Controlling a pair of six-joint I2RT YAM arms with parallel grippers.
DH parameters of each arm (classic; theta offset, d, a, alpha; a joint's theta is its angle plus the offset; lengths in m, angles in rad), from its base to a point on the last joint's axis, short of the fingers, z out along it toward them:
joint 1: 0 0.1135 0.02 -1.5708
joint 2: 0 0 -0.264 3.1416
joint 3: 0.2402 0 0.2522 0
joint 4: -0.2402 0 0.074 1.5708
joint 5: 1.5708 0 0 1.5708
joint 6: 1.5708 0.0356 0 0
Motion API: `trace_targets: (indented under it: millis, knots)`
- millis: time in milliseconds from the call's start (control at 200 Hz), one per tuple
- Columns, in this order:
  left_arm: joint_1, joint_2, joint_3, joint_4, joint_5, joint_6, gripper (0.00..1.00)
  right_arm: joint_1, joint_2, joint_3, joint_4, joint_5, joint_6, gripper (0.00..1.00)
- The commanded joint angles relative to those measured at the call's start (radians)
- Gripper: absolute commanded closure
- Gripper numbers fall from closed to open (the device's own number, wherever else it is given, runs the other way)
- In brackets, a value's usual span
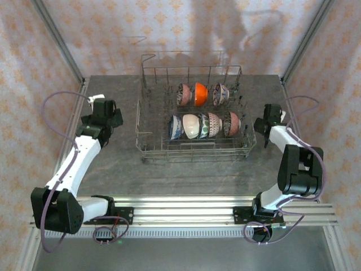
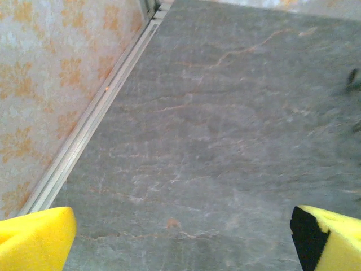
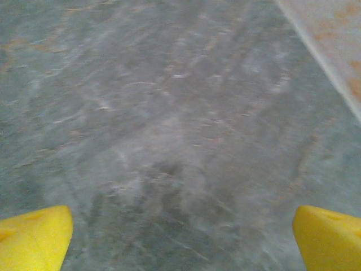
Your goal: Load the bowls into the dish rack
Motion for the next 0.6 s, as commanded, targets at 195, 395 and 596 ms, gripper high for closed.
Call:
trace_targets:
  millis: [195, 395, 596]
  knots:
    - [0.010, -0.021, -0.272, 0.503, -0.038, 0.106, 0.01, 0.046, -0.022, -0.168, 0.411, -0.158, -0.019, 0.01]
    - [0.011, 0.066, -0.358, 0.642, -0.036, 0.108, 0.01, 0.120, -0.030, -0.189, 0.456, -0.117, -0.127, 0.01]
    - [0.010, 0.142, -0.425, 0.885, 0.002, 0.118, 0.01, 0.131, -0.037, -0.294, 0.681, -0.160, -0.127, 0.01]
